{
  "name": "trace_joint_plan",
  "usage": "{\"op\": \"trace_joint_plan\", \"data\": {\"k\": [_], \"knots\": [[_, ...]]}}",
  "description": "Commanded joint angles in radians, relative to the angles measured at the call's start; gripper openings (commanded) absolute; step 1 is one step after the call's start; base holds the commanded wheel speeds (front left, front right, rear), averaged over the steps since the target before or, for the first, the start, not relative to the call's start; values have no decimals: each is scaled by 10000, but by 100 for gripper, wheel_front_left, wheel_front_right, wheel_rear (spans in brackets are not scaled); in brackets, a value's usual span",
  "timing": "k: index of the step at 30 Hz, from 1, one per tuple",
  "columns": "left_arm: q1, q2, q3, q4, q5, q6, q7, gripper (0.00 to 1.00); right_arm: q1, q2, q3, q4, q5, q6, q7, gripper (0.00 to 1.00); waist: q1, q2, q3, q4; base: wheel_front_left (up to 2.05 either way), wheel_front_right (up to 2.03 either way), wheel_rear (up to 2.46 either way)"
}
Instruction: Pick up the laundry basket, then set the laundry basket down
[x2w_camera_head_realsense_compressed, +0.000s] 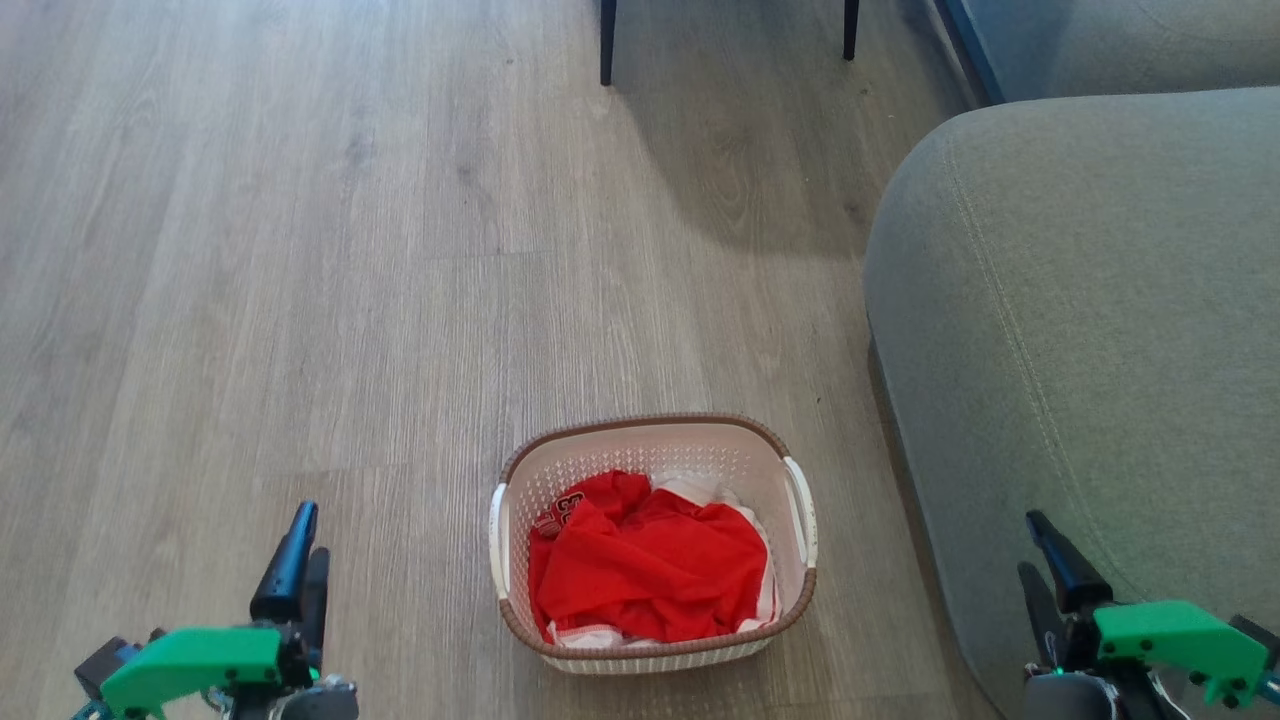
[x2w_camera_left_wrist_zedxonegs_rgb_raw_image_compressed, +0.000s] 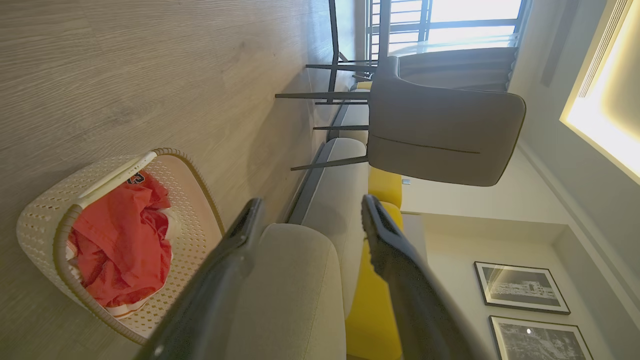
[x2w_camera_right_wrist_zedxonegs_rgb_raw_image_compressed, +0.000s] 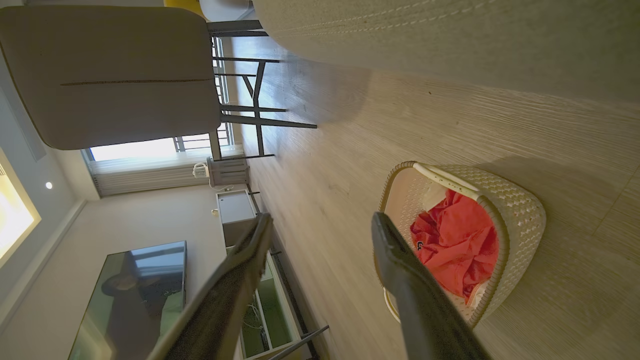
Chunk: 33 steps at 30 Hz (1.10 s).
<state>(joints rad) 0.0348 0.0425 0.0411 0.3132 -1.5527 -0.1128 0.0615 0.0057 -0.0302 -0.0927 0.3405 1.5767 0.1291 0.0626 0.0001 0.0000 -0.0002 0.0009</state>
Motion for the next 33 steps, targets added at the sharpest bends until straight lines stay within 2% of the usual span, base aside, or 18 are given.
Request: {"op": "trace_joint_plan", "data": {"k": [1,16,22,33], "knots": [[-431,39,-2,-422,189,47,-87,100,-362,-64,63,-368,-147,4,-129,100,-1,0,-5,2,0,0,0],[-448,45,-385,-997,2288,371,-531,100,-373,-84,184,-885,-2183,6,-569,100,-1,0,-69,14,0,0,0],[-474,47,-536,-1215,3465,524,-709,100,-381,-91,384,-1165,-3562,6,-746,100,-1,0,-78,19,0,0,0],[-479,124,-809,-1650,6022,847,-1063,100,-342,-107,643,-1525,-5297,8,-1096,100,-1,0,-89,29,0,0,0]]}}
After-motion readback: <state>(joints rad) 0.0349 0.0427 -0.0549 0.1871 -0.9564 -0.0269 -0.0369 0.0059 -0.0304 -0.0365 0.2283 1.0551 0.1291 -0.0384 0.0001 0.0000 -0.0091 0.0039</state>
